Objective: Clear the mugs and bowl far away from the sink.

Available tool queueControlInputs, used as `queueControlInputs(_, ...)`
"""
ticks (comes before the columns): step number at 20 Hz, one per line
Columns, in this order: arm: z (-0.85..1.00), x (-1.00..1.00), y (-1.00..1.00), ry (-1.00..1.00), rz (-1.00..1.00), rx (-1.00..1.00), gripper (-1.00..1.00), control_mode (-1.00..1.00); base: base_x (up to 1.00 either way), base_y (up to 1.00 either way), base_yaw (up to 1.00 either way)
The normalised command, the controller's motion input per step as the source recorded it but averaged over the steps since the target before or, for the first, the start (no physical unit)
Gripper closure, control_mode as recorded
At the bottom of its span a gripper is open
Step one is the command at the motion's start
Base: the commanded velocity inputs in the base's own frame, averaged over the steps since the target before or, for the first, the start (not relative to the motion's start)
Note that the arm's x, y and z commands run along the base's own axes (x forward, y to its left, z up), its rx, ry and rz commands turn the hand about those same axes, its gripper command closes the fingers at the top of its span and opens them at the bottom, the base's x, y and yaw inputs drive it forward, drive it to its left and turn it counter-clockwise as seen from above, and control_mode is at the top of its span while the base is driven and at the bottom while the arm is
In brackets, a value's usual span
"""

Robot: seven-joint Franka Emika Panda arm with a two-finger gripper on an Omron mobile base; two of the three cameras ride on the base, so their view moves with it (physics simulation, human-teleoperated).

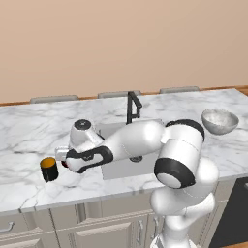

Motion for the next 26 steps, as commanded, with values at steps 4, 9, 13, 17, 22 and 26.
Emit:
queueControlInputs(4,-0.2,0.04,0.01,0.0,-0.08,-0.03,-1.0,-1.0,0.0,0.0,0.0)
queueControlInputs(9,-0.15,0.03,0.01,-0.03,-0.06,0.0,-1.0,-1.0,0.0,0.0,0.0)
queueControlInputs(13,0.0,0.22,0.05,-0.01,-0.02,0.0,-1.0,-1.0,0.0,0.0,0.0)
queueControlInputs(17,0.0,0.24,0.06,0.0,-0.01,0.0,-1.0,-1.0,0.0,0.0,0.0)
queueControlInputs(22,-0.15,0.04,0.1,0.0,0.0,0.0,-1.0,-1.0,0.0,0.0,0.0)
queueControlInputs(26,-0.23,0.11,0.24,0.0,0.0,0.0,-1.0,-1.0,0.0,0.0,0.0)
